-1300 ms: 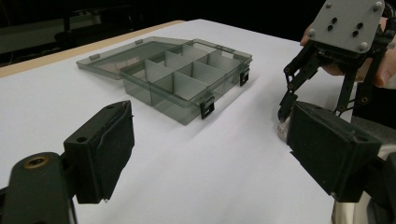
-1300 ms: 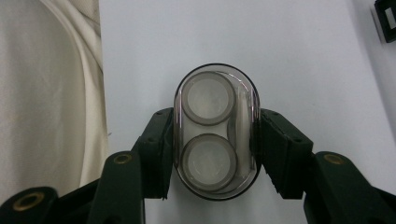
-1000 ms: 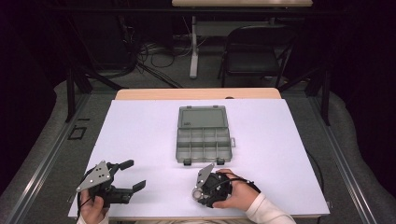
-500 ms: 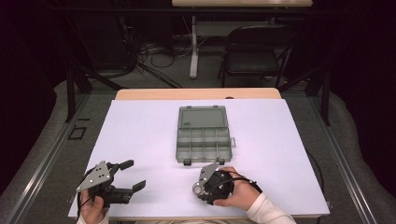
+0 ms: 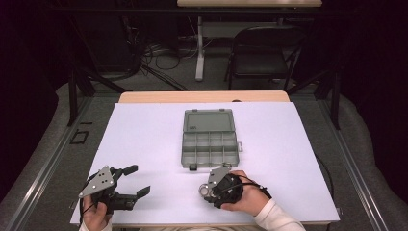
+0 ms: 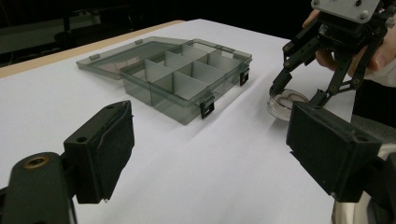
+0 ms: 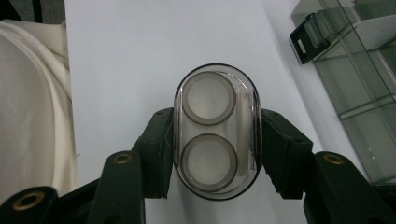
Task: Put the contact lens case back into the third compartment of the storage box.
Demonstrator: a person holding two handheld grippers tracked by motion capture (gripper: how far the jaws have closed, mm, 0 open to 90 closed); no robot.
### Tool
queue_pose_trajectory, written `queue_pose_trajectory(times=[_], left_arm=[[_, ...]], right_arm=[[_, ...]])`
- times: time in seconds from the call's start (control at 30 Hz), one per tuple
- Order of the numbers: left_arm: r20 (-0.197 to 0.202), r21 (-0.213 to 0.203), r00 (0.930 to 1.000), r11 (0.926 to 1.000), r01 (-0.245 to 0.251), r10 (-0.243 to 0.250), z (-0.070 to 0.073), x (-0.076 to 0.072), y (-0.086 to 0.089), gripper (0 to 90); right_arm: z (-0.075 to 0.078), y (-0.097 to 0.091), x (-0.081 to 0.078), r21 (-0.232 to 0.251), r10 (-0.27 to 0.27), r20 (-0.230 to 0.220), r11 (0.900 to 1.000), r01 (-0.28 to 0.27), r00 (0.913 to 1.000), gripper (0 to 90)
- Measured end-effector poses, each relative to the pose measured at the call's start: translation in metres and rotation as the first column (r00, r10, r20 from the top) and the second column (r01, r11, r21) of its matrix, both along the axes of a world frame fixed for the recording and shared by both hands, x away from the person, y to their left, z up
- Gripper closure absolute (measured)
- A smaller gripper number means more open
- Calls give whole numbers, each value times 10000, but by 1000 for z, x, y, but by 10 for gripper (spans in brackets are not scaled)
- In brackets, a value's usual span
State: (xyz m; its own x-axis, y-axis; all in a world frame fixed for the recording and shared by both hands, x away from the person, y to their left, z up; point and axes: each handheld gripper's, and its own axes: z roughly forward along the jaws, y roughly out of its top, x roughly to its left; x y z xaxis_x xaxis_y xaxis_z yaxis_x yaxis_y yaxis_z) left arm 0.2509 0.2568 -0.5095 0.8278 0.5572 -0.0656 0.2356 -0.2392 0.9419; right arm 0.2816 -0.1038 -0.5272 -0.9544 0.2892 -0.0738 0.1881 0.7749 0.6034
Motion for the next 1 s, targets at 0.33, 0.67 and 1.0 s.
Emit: queue_pose_trajectory(times=[0.33,0.67,1.0], left_arm=[[27,53,9999,9999,-142,142,0,-1,0,157],[17,40,9999,9998,-169,169,0,0,-1,157],[22,22,9999,9999,-143,143,0,1,0,157]], right_arm=[[1,-7,5,615,-493,54,9969,489,9988,485],[3,-15,9,1327,-1076,-195,9851,1092,9940,485],[6,-22,14,1592,-1778,-581,9698,1849,9824,485]])
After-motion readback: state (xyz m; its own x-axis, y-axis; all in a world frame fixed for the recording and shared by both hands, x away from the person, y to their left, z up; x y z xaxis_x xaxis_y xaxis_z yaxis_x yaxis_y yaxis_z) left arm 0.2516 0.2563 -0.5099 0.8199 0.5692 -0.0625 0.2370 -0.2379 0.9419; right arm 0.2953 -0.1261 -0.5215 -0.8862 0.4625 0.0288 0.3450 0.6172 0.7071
